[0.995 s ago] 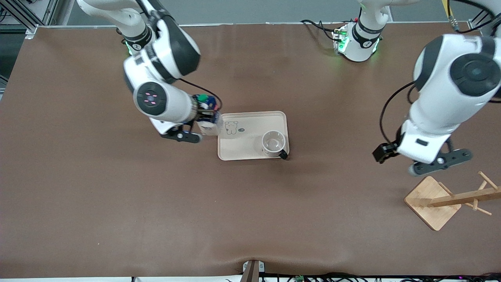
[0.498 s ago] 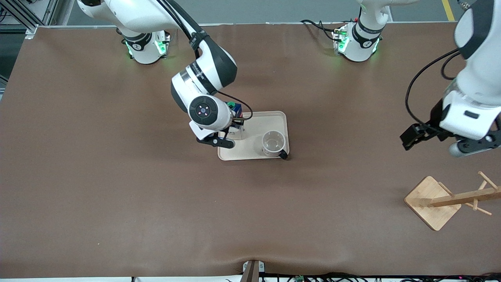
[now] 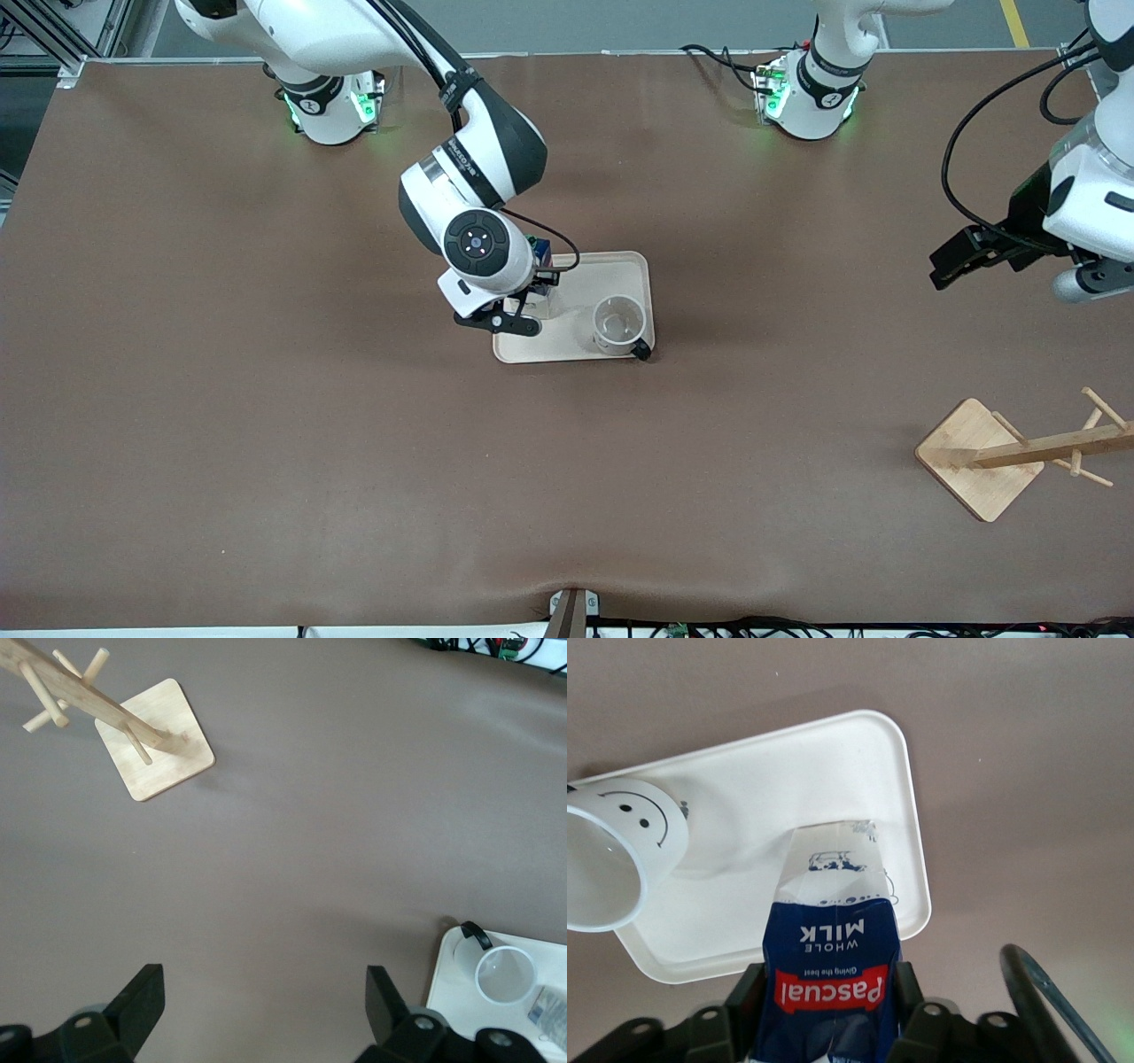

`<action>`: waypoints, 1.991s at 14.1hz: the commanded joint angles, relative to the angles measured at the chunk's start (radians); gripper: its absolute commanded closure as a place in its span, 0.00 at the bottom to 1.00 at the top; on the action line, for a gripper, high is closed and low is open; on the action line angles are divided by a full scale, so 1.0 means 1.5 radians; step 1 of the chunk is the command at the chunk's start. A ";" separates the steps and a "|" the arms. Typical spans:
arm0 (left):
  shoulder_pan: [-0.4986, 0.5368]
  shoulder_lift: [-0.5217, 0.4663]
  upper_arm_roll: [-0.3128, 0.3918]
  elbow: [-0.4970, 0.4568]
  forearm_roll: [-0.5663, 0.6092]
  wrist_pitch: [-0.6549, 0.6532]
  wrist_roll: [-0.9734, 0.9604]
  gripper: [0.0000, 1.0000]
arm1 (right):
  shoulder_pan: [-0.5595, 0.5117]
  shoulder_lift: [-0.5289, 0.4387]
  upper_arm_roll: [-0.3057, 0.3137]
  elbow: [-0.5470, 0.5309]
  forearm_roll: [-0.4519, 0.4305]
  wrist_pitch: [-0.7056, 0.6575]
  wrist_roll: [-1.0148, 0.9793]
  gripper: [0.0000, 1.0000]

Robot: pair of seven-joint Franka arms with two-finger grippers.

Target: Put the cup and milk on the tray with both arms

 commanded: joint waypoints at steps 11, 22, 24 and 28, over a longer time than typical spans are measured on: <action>0.079 -0.138 -0.077 -0.148 -0.014 0.001 0.076 0.00 | -0.169 -0.061 -0.007 0.214 0.002 -0.302 0.010 0.00; 0.076 -0.135 -0.052 -0.130 -0.019 -0.024 0.216 0.00 | -0.341 -0.313 -0.008 -0.048 -0.135 -0.192 -0.357 0.00; 0.079 -0.133 -0.050 -0.130 -0.019 -0.024 0.216 0.00 | -0.401 -0.337 -0.008 -0.082 -0.135 -0.175 -0.475 0.00; 0.080 -0.124 -0.046 -0.117 -0.014 -0.036 0.217 0.00 | -0.498 -0.340 -0.008 -0.093 -0.135 -0.214 -0.639 0.00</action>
